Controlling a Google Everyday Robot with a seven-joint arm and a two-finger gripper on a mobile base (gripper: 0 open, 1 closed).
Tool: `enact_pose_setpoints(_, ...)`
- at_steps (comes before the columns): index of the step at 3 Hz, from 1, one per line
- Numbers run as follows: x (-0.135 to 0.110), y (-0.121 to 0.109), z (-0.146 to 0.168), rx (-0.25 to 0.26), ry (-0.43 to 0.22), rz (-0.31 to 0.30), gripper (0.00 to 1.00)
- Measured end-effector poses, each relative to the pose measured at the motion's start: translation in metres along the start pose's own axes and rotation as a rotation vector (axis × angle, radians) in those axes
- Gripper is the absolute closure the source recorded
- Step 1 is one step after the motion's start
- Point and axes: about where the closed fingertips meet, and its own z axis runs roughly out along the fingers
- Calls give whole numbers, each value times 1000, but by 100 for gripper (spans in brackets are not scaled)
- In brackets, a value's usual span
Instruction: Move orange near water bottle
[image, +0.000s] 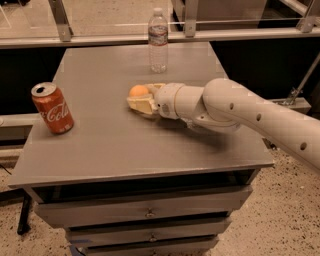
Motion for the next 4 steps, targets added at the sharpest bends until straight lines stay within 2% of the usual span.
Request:
enact_pose_setpoints(1,1,-7,-14,35,-2,6,87)
enact_pose_setpoints(2,-5,-31,-46,114,-8,-17,100)
enact_pose_setpoints(3,-19,-56,-102,228,-52,-45,100)
enact_pose_setpoints(4,-19,-56,-102,229,-53,-46,100)
